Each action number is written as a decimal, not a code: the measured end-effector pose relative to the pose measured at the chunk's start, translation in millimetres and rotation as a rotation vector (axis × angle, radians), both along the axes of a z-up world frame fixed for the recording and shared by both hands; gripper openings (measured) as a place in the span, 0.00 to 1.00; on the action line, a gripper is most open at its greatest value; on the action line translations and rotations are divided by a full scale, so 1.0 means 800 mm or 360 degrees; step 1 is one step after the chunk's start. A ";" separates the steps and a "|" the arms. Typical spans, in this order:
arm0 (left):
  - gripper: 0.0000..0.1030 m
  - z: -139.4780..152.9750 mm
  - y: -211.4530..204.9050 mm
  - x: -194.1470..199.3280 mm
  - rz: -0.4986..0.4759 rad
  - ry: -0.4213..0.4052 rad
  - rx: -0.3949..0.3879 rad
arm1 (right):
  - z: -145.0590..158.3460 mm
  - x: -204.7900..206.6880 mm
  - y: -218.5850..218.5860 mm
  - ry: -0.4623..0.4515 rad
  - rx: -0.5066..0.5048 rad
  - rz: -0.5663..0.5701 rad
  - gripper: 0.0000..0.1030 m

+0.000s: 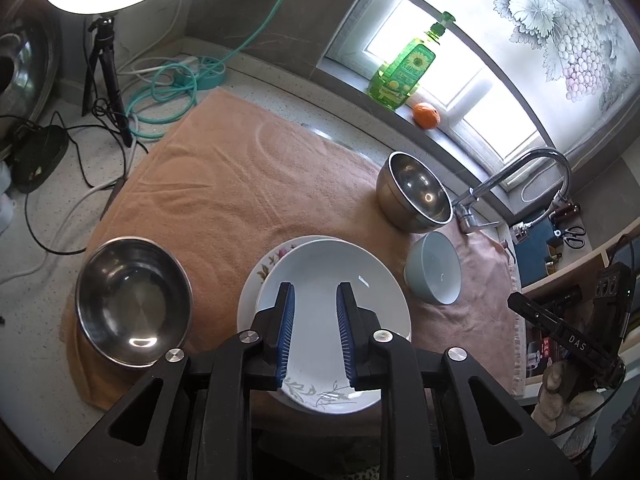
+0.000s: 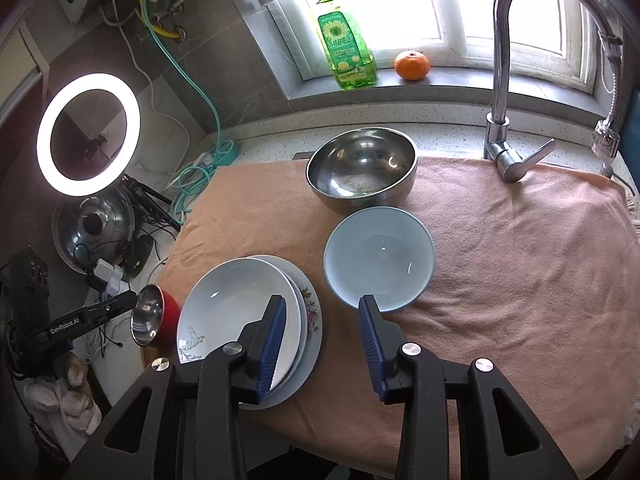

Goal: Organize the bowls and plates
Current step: 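Move both open tools toward the pale blue bowl, then close both tools on the rim of the steel bowl and lift it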

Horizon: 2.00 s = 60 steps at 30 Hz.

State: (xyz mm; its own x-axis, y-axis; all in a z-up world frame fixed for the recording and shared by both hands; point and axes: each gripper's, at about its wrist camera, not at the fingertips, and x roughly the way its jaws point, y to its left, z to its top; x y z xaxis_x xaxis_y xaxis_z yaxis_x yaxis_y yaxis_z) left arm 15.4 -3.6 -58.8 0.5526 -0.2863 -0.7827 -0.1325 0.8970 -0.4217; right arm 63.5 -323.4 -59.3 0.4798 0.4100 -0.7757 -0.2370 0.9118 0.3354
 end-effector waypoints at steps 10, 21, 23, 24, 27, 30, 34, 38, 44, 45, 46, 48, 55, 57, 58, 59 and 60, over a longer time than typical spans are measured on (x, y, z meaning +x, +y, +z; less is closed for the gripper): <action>0.59 0.014 0.013 0.036 -0.0113 -0.0104 0.0065 | 0.009 0.009 -0.003 -0.0062 -0.0078 -0.0207 0.42; 0.59 0.003 0.013 0.062 -0.0165 -0.0063 0.0022 | 0.010 0.023 -0.039 -0.0101 0.0064 -0.0478 0.42; 0.59 0.003 0.010 0.065 -0.0157 -0.0060 0.0019 | 0.011 0.029 -0.045 -0.0117 0.0084 -0.0494 0.42; 0.59 0.002 0.008 0.067 -0.0150 -0.0059 0.0017 | 0.011 0.034 -0.047 -0.0117 0.0070 -0.0487 0.42; 0.59 0.001 -0.001 0.074 -0.0128 -0.0050 0.0026 | 0.010 0.052 -0.046 -0.0119 0.0019 -0.0427 0.42; 0.59 0.001 -0.013 0.079 -0.0088 -0.0054 0.0048 | 0.008 0.073 -0.050 -0.0109 0.0024 -0.0353 0.42; 0.57 -0.006 -0.032 0.088 -0.0025 -0.0024 0.0023 | -0.001 0.106 -0.061 -0.0088 0.0034 -0.0267 0.42; 0.57 -0.015 -0.056 0.101 0.0027 0.0011 0.0029 | -0.015 0.138 -0.069 -0.0038 0.0024 -0.0173 0.42; 0.50 -0.031 -0.085 0.128 0.0111 0.0061 -0.0001 | -0.030 0.185 -0.076 0.0001 -0.0008 -0.0008 0.41; 0.47 -0.033 -0.091 0.134 0.0115 0.0071 -0.0005 | -0.032 0.194 -0.077 0.0000 -0.0008 0.0011 0.39; 0.43 -0.036 -0.096 0.140 0.0123 0.0082 0.0002 | -0.034 0.202 -0.077 -0.0002 -0.0005 0.0033 0.37; 0.35 -0.040 -0.106 0.152 0.0130 0.0101 0.0030 | -0.039 0.219 -0.076 0.0006 0.0004 0.0084 0.32; 0.20 -0.047 -0.132 0.189 0.0119 0.0141 0.0078 | -0.063 0.267 -0.071 0.0078 0.0037 0.0167 0.24; 0.16 -0.052 -0.135 0.201 0.0118 0.0155 0.0065 | -0.068 0.276 -0.069 0.0091 0.0041 0.0188 0.22; 0.16 -0.056 -0.137 0.208 0.0112 0.0164 0.0049 | -0.071 0.280 -0.067 0.0099 0.0042 0.0199 0.20; 0.15 -0.059 -0.140 0.214 0.0102 0.0174 0.0031 | -0.073 0.284 -0.065 0.0104 0.0037 0.0207 0.20; 0.10 -0.063 -0.142 0.220 0.0093 0.0184 0.0018 | -0.075 0.287 -0.063 0.0107 0.0032 0.0213 0.20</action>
